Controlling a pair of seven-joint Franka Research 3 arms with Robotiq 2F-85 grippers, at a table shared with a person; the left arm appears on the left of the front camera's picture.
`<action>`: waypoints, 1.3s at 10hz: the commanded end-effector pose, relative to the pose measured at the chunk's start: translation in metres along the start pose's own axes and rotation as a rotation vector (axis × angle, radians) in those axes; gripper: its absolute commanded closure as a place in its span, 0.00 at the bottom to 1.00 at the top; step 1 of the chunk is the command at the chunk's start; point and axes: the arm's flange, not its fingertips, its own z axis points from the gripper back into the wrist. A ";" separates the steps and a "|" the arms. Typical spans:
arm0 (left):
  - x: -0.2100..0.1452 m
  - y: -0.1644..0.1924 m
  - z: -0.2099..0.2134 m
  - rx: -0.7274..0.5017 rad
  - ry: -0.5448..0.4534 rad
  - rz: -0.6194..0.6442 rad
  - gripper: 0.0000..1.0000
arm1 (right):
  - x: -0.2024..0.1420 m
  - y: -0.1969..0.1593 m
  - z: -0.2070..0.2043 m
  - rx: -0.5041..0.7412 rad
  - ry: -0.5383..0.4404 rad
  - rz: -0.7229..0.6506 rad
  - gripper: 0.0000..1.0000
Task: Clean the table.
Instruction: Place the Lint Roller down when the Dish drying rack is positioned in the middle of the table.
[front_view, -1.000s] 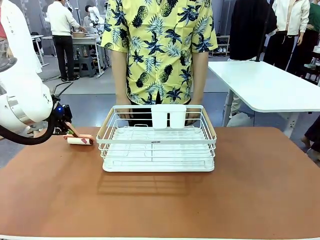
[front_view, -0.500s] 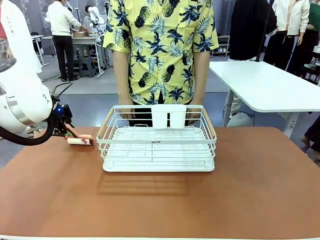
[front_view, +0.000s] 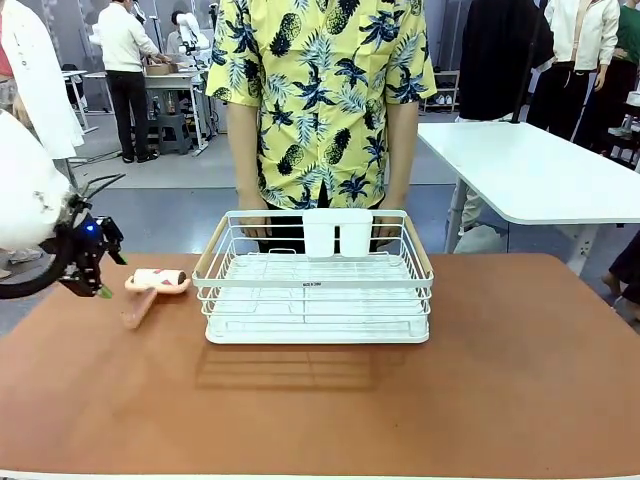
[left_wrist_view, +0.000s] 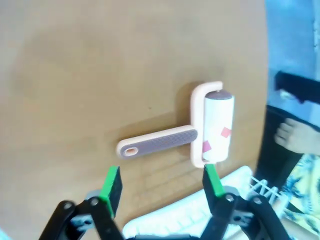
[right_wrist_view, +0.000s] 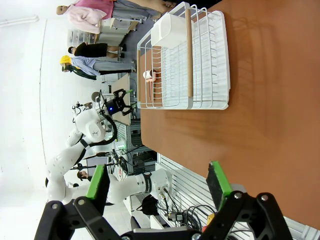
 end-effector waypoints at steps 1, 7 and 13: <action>-0.027 -0.015 0.072 0.104 -0.017 -0.011 0.01 | -0.001 0.002 0.002 0.007 0.002 0.013 0.00; -0.034 -0.013 0.112 0.211 -0.025 -0.049 0.00 | -0.001 0.002 0.002 0.007 0.002 0.013 0.00; -0.034 -0.013 0.112 0.211 -0.025 -0.049 0.00 | -0.001 0.002 0.002 0.007 0.002 0.013 0.00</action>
